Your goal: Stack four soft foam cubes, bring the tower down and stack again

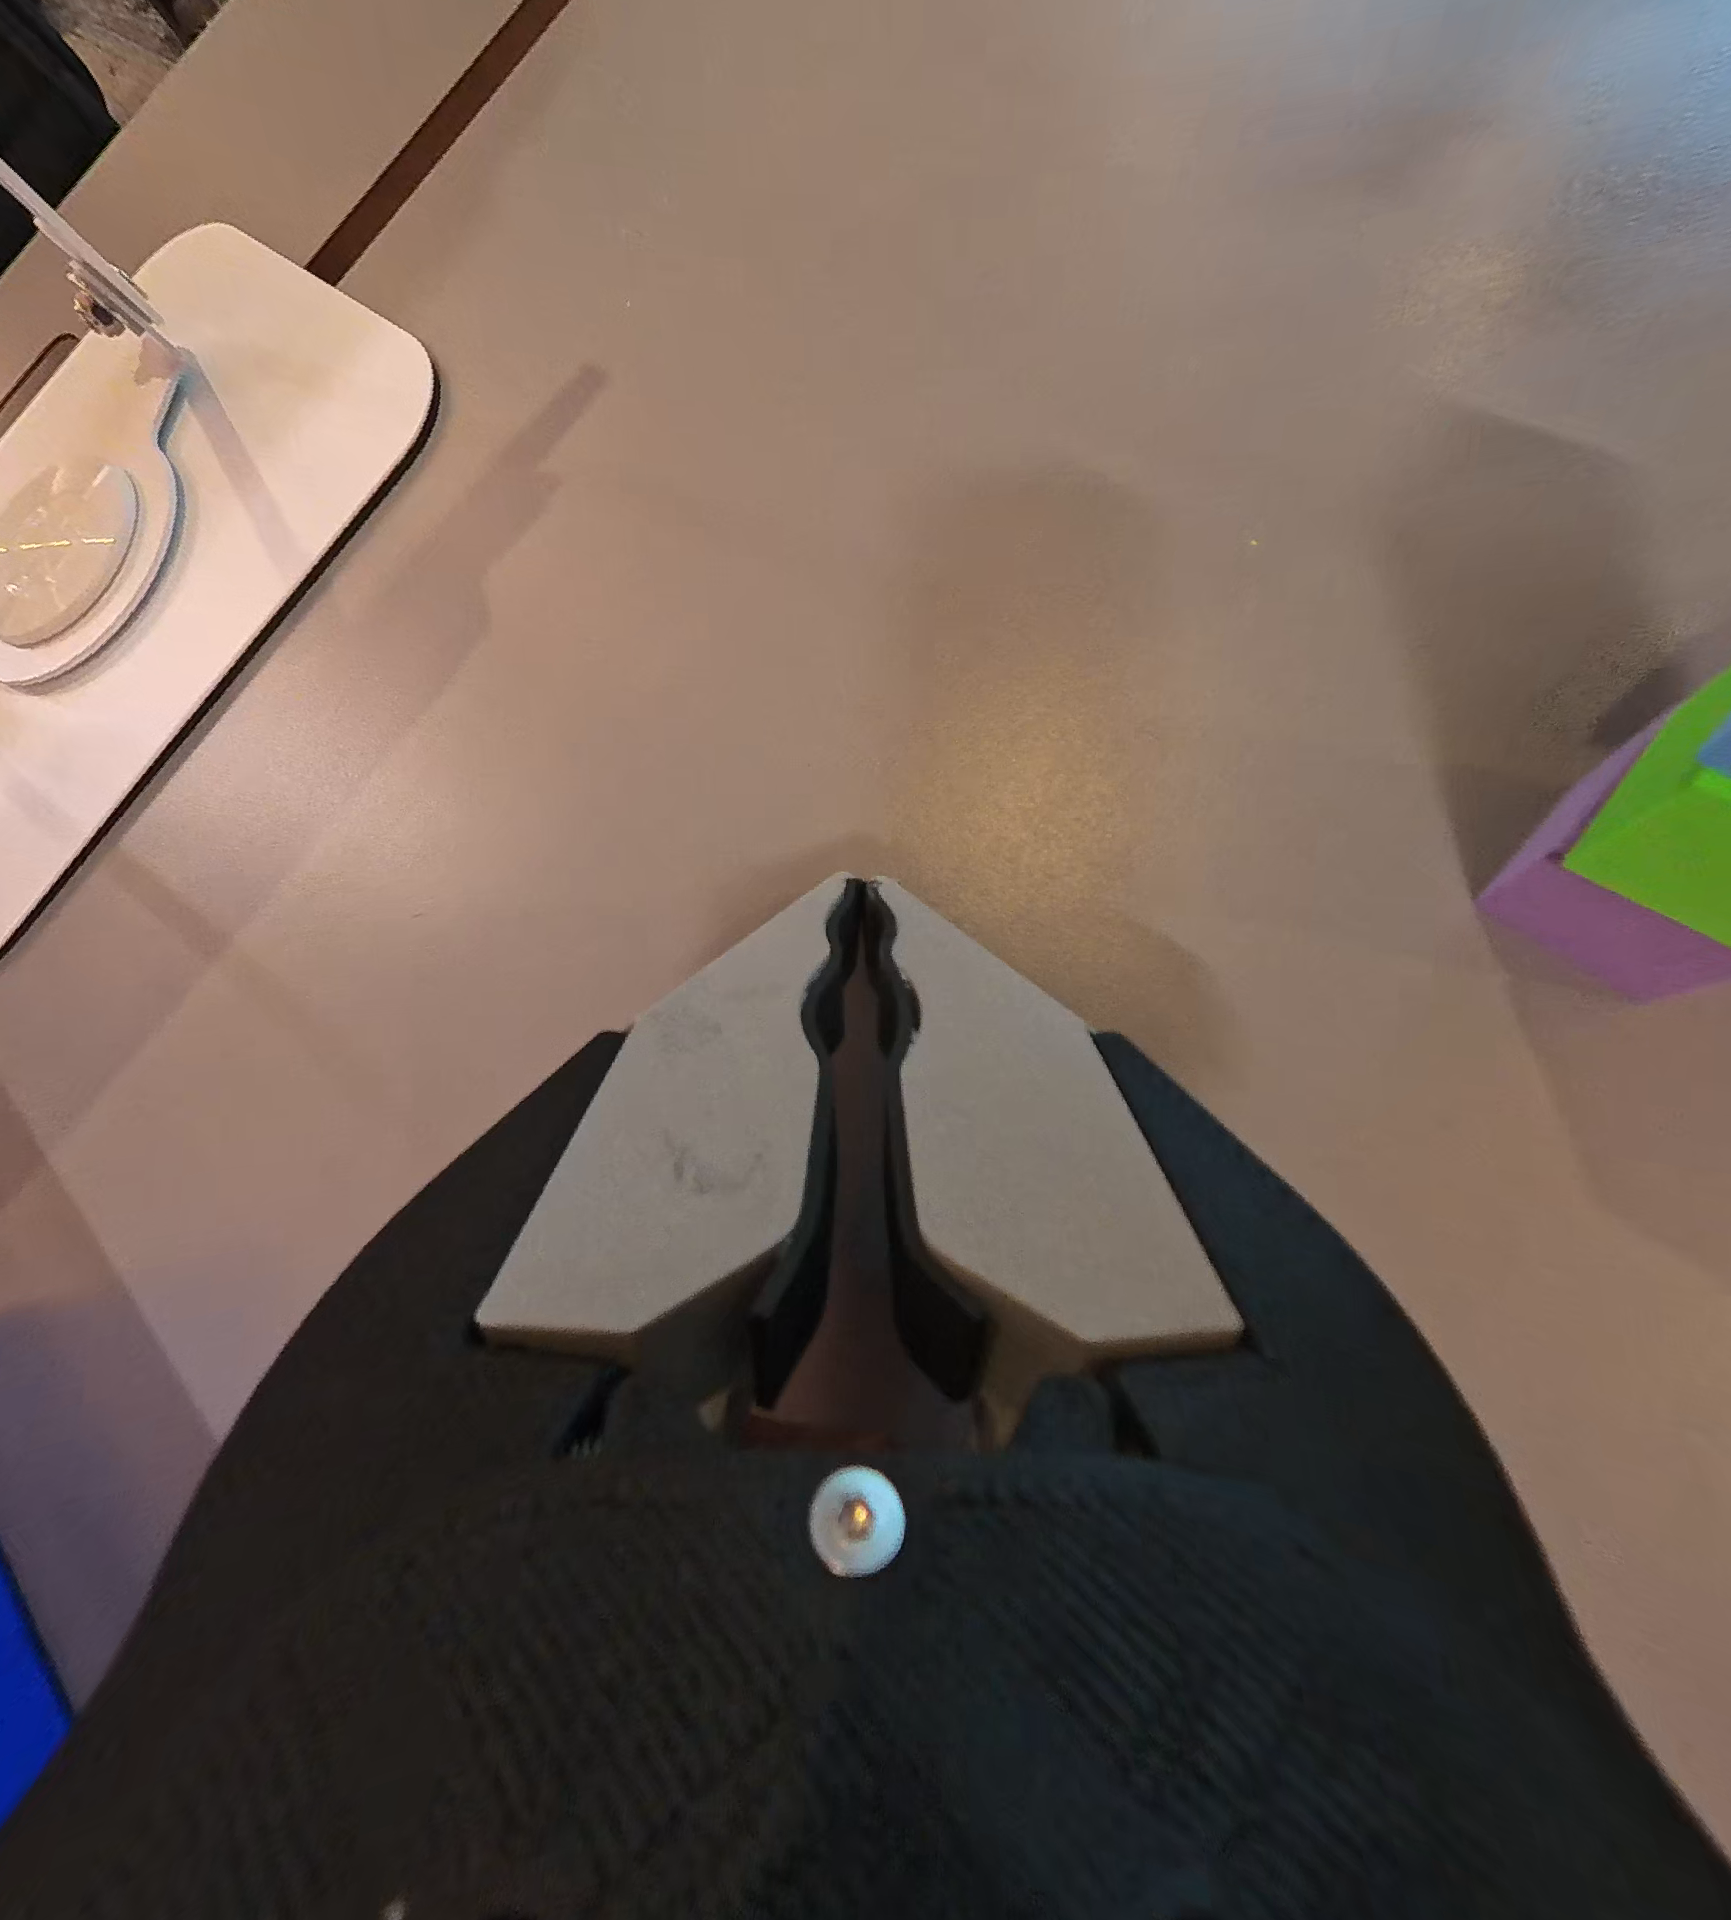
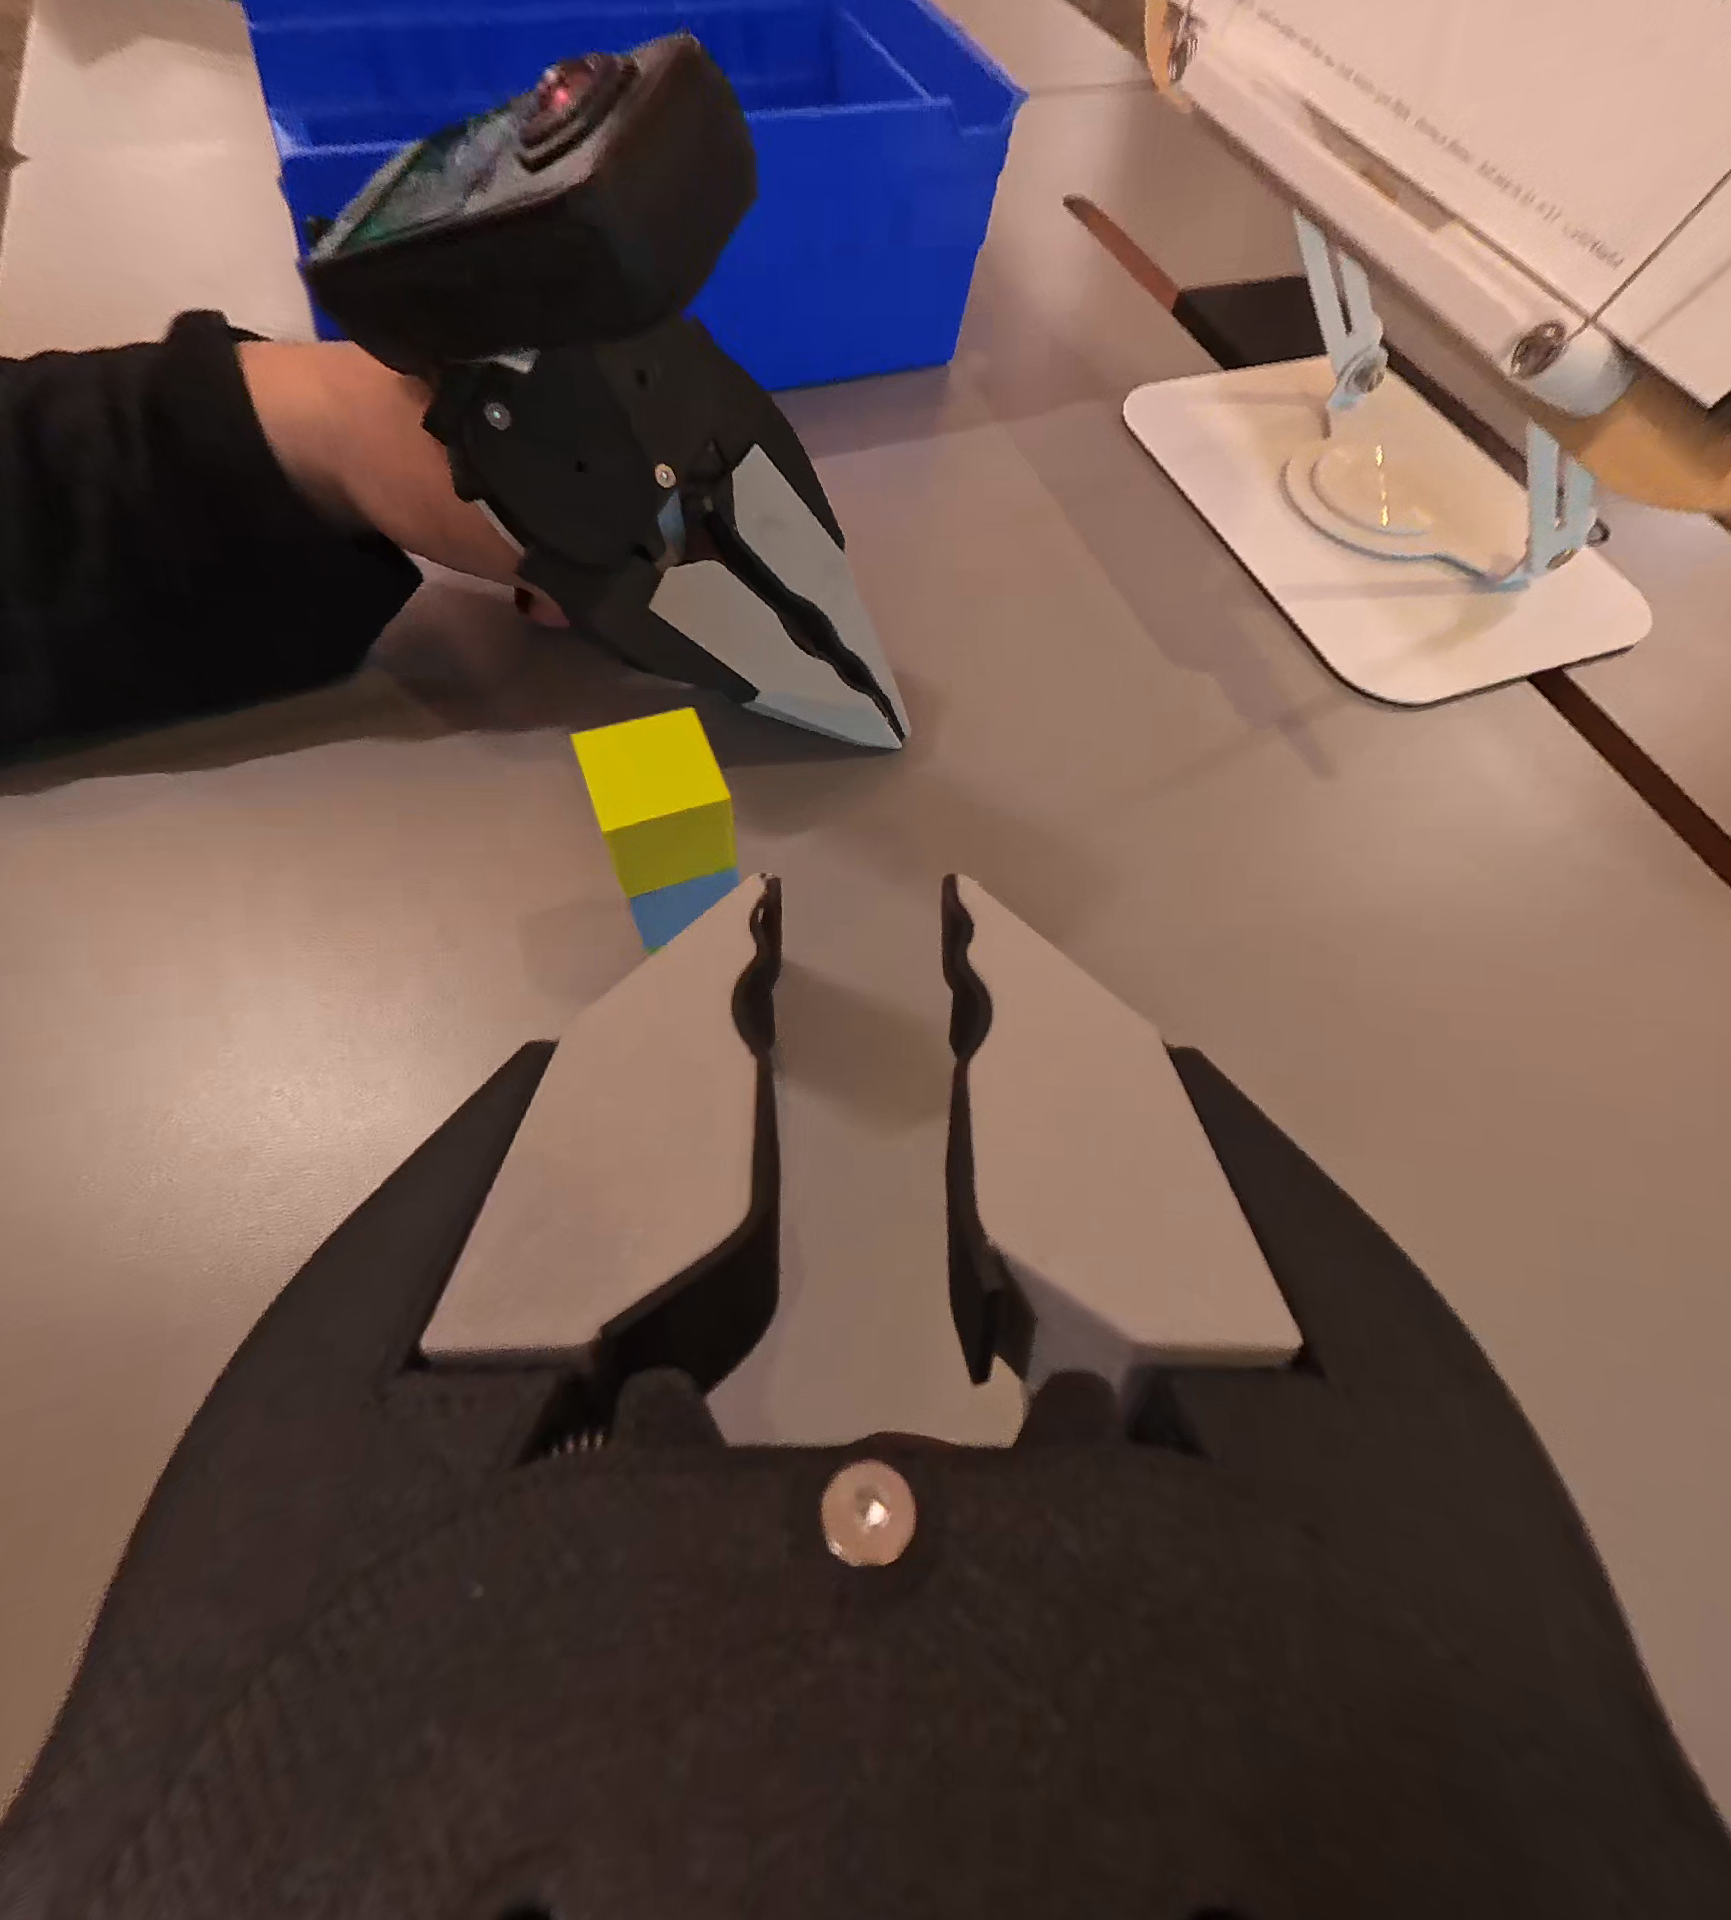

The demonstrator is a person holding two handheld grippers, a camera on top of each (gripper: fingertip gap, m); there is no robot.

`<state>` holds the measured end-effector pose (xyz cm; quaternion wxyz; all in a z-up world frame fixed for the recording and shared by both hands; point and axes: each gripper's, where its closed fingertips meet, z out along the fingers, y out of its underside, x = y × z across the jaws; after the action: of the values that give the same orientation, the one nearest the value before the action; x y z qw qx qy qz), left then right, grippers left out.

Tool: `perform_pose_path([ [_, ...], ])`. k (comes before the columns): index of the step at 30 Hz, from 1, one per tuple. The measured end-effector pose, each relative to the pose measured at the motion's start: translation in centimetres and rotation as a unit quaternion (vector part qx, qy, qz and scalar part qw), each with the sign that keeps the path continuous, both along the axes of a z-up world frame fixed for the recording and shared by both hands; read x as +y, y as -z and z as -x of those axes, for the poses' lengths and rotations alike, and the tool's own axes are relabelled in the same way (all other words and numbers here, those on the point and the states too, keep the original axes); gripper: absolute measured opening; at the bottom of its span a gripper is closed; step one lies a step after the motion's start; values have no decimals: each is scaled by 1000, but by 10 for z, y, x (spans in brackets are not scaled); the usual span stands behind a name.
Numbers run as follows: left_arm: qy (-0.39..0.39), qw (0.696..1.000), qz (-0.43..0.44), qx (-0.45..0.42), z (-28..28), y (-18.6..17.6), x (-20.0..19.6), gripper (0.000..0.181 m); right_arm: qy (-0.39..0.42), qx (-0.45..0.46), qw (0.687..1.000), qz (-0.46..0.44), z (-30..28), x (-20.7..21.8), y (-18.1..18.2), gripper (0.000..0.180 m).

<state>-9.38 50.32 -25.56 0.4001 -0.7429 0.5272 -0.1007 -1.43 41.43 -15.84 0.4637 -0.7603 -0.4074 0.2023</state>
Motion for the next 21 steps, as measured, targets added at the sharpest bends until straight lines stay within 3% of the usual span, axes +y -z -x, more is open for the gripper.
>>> perform_pose_path([
  [6, 0, 1000, -2, 1, 0, 0, 0, 0, -17, -3, 1000, -26, 15, -8, 3, 23],
  [11, 0, 1000, -3, 2, 0, 0, 0, 0, -14, -16, 998, -56, 23, -9, 2, 1],
  [21, 0, 1000, -8, 4, 0, 0, 0, 0, -93, 67, 989, -88, 42, -39, -30, 0],
])
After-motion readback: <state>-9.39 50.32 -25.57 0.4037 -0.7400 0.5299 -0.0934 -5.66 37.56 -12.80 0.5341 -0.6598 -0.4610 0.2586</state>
